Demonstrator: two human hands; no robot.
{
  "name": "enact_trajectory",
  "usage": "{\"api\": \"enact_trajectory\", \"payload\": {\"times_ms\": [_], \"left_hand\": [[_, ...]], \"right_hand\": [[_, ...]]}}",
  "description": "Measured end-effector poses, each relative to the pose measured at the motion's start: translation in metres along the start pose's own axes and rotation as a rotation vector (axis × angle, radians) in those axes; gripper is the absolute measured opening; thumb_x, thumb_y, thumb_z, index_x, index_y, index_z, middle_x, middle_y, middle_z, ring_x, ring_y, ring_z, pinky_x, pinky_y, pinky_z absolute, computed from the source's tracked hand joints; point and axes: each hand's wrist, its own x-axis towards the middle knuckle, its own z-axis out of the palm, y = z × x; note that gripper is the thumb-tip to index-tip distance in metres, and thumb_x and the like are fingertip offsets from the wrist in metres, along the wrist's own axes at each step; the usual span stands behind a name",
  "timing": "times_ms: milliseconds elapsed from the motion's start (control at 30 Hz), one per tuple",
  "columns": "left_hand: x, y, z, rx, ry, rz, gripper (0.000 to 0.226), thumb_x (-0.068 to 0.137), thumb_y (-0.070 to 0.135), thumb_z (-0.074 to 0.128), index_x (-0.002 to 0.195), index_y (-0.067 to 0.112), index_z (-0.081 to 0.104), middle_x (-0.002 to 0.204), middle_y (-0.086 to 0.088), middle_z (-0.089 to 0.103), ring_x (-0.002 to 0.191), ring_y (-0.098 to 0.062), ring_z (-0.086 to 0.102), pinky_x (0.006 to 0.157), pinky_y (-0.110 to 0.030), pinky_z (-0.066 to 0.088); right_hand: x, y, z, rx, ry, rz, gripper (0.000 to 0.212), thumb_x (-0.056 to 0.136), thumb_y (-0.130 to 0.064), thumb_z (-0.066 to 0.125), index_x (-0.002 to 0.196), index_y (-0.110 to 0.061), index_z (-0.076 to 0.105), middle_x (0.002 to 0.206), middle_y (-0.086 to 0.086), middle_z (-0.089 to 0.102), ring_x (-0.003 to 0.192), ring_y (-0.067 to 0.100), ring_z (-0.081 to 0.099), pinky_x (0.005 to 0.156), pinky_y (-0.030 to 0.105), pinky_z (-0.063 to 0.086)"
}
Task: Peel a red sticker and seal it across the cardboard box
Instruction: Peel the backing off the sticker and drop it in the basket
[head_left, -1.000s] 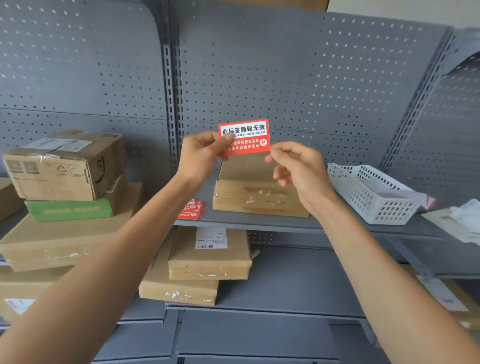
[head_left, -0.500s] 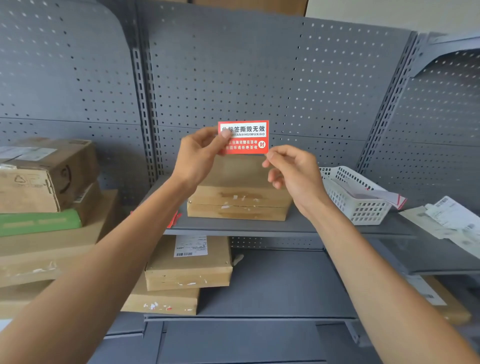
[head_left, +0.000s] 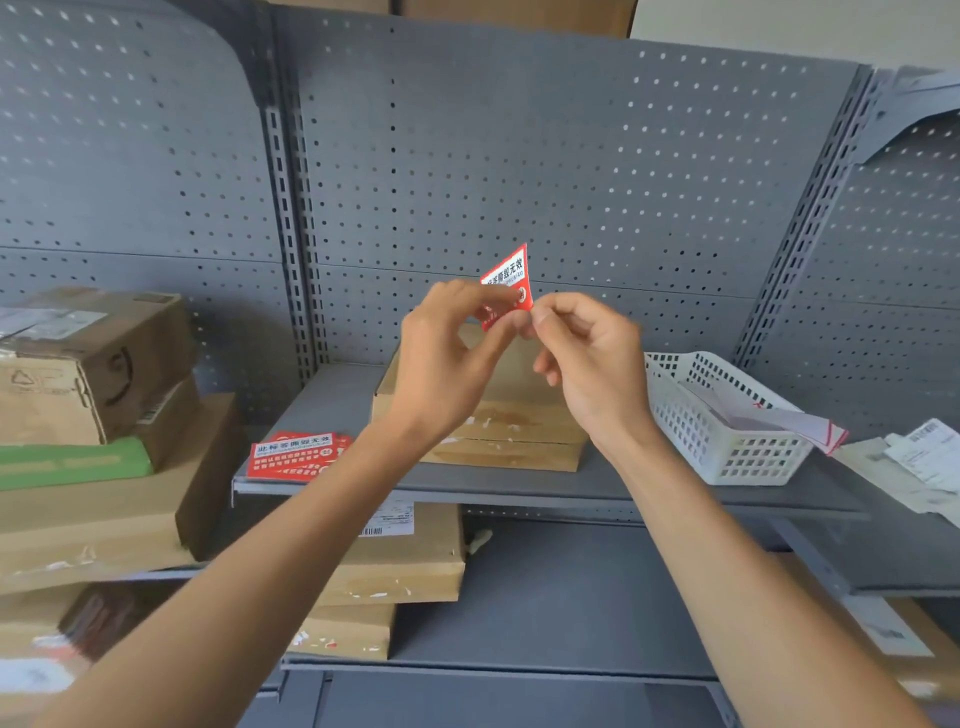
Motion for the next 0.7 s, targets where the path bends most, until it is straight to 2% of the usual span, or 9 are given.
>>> {"api": "enact_trajectory", "payload": {"times_ms": [133, 333, 533, 700], "left_hand": [[0.005, -0.001, 0.004, -0.045, -0.018, -0.058, 0.011, 0.096, 0.025, 0.071, 0.103, 0.02, 0.078, 0.091, 0.021, 0.072, 0.088, 0.0, 0.063, 0.076, -0.005, 0.035], [0.009, -0.008, 0.009, -0.041, -0.04, -0.058, 0.013, 0.098, 0.026, 0.069, 0.101, 0.021, 0.08, 0.091, 0.013, 0.077, 0.088, -0.006, 0.064, 0.074, -0.009, 0.037], [0.012, -0.011, 0.011, -0.018, -0.06, -0.027, 0.013, 0.098, 0.021, 0.068, 0.098, 0.021, 0.081, 0.088, 0.012, 0.078, 0.087, -0.01, 0.063, 0.075, -0.006, 0.035], [0.014, -0.013, 0.012, 0.008, -0.06, -0.028, 0.014, 0.097, 0.019, 0.068, 0.095, 0.02, 0.081, 0.088, 0.019, 0.074, 0.088, -0.004, 0.063, 0.077, -0.005, 0.036]], "right_hand": [[0.004, 0.007, -0.001, -0.056, -0.031, -0.068, 0.015, 0.103, -0.012, 0.058, 0.097, -0.005, 0.071, 0.08, 0.001, 0.071, 0.056, 0.013, 0.054, 0.048, 0.026, 0.043], [0.012, 0.016, 0.0, -0.114, -0.063, -0.16, 0.018, 0.104, -0.012, 0.054, 0.097, -0.005, 0.07, 0.076, -0.006, 0.068, 0.057, 0.015, 0.056, 0.049, 0.032, 0.045], [0.016, 0.023, -0.002, -0.171, -0.062, -0.167, 0.016, 0.104, -0.01, 0.055, 0.099, -0.005, 0.069, 0.08, -0.007, 0.07, 0.057, 0.011, 0.059, 0.054, 0.025, 0.046], [0.018, 0.023, -0.001, -0.167, -0.051, -0.148, 0.013, 0.101, -0.007, 0.057, 0.094, -0.007, 0.068, 0.077, -0.001, 0.07, 0.056, 0.007, 0.058, 0.057, 0.021, 0.045]]}}
